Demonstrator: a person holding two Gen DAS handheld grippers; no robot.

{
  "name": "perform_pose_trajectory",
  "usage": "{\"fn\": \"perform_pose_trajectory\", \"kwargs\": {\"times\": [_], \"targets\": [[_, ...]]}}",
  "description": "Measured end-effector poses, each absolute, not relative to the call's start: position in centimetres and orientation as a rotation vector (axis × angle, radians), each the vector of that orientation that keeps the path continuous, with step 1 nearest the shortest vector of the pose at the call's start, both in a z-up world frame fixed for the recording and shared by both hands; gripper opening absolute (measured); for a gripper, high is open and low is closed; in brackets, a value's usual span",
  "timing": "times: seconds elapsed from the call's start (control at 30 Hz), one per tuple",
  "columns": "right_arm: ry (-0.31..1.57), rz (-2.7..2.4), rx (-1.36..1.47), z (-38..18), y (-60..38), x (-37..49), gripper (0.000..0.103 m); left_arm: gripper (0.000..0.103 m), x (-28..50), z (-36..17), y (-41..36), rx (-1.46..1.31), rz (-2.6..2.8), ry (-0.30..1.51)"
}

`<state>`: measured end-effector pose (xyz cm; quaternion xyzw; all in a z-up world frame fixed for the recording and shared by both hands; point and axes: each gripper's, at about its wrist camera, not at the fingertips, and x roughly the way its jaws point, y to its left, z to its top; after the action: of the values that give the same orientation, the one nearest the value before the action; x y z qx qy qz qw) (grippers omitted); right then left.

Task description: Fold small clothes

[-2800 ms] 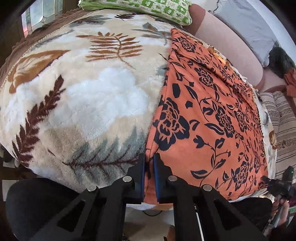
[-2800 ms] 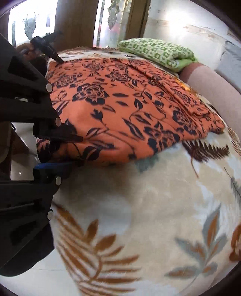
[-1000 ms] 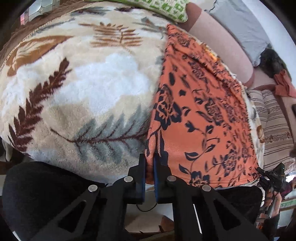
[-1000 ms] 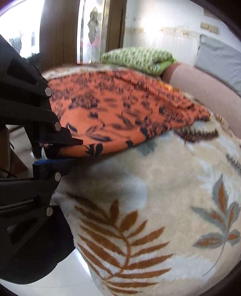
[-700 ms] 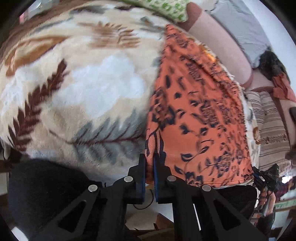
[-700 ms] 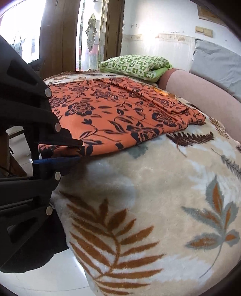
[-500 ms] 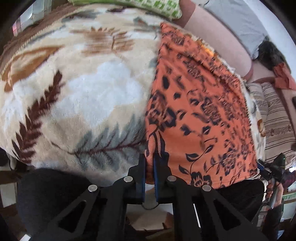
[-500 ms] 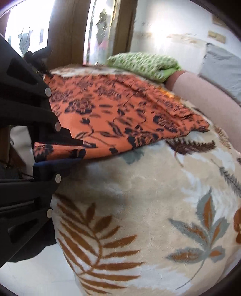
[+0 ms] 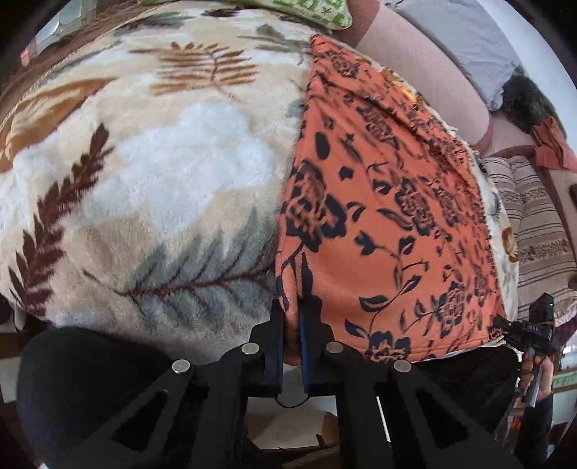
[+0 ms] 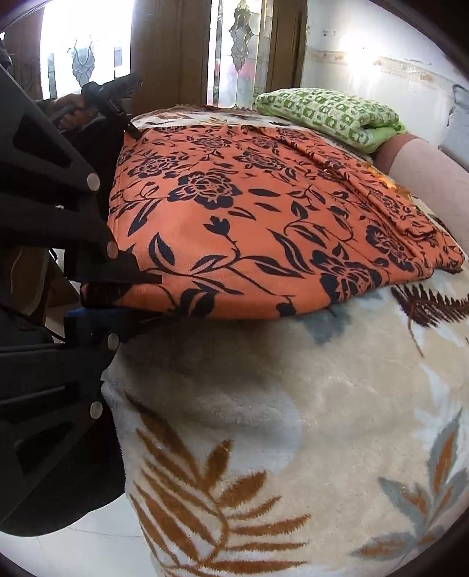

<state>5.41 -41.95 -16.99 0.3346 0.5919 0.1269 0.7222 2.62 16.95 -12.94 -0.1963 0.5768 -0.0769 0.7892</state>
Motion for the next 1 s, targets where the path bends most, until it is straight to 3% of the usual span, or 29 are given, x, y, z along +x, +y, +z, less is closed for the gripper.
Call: {"fn": "perform_pose_trajectory", "kwargs": {"times": [0.23,0.3,0.5,0.63,0.73,0.77,0.9,1.0], "targets": [[1.094,0.417,0.945,-12.7,-44.6,8.8,0.008,0.007,7.6,-7.1,19.3,-0.529,-0.232,1.080],[1.035,0.440,0.971,-11.3,-45.1,11.0,0.008,0.002,10.6,-5.0,19.7,-0.519,-0.228,1.039],[0.925,0.477,0.940,-8.6,-44.4,23.7,0.008,0.002,24.0,-0.9,20.2,-0.475,-0.209,0.948],[0.939,0.439,0.914,-9.6,-42.7,32.3,0.008,0.002,28.8,-2.1,20.1,-0.503,-0.206,0.972],[0.952,0.456,0.886,-10.6,-41.6,32.4,0.008,0.005,25.3,-4.3,18.7,-0.410,-0.192,1.002],[0.952,0.455,0.889,-11.0,-41.5,31.6,0.008,0.012,23.2,-5.6,18.1,-0.395,-0.193,1.040],[0.978,0.408,0.899,-12.7,-42.3,29.0,0.008,0.020,15.1,-9.0,17.6,-0.447,-0.140,1.126],[0.983,0.397,0.884,-12.6,-42.5,28.0,0.008,0.036,9.9,-10.1,17.3,-0.574,-0.127,1.158]]}}
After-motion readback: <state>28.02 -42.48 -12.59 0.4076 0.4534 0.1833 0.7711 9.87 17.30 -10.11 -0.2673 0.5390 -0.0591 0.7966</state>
